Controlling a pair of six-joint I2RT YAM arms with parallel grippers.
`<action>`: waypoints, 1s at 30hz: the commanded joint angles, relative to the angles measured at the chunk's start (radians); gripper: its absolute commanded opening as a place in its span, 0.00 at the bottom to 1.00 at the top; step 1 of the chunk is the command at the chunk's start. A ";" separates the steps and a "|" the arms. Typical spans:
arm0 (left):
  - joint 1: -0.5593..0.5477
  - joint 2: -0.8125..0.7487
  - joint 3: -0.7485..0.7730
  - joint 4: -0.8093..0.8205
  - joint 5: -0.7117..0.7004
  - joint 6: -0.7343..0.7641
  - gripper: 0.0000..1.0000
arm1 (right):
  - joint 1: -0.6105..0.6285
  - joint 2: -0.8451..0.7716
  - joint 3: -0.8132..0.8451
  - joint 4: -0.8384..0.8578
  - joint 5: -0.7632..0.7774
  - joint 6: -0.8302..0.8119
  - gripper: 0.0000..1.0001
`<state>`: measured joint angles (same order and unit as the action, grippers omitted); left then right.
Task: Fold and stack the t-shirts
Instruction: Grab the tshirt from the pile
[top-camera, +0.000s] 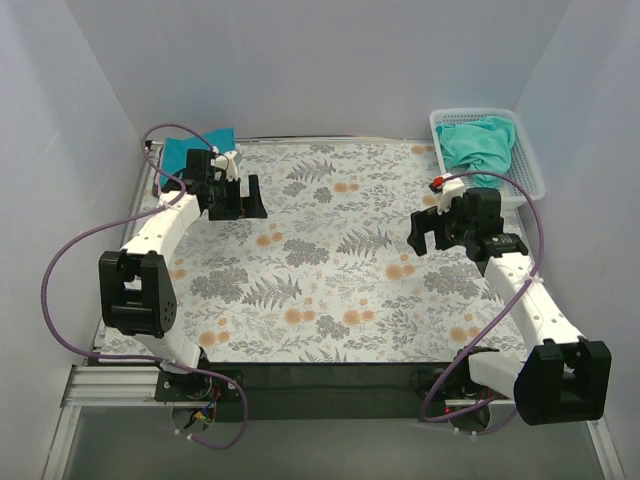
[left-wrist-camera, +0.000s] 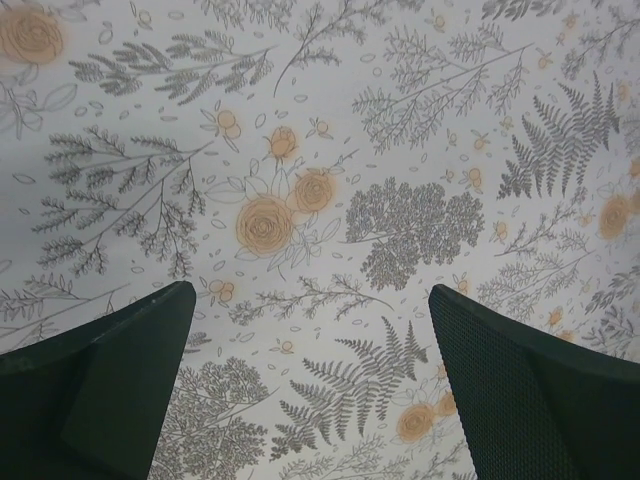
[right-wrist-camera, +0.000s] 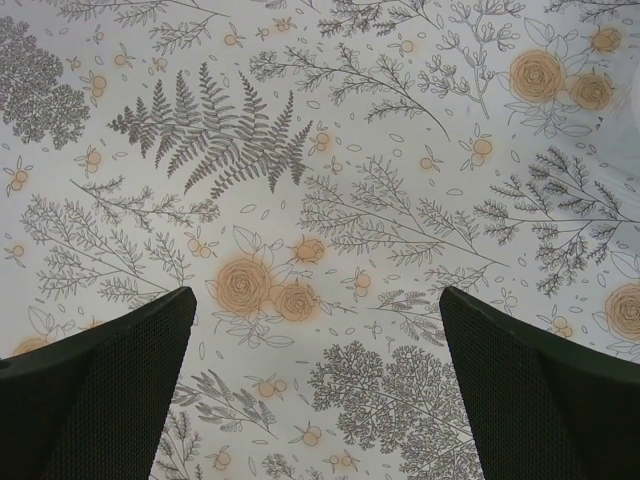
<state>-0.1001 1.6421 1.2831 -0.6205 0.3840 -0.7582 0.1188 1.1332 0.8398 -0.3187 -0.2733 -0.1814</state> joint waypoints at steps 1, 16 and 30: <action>0.003 0.012 0.106 -0.028 -0.011 0.008 0.98 | -0.002 0.006 0.070 0.023 -0.018 0.002 0.98; 0.008 0.008 0.285 0.059 -0.002 -0.066 0.98 | -0.145 0.477 0.685 0.059 0.121 0.014 0.98; 0.017 0.028 0.288 0.008 -0.128 0.002 0.98 | -0.258 1.145 1.291 0.050 0.307 0.079 0.98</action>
<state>-0.0891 1.6768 1.5459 -0.5823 0.3161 -0.7845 -0.1539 2.2131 2.0518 -0.2775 -0.0154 -0.1036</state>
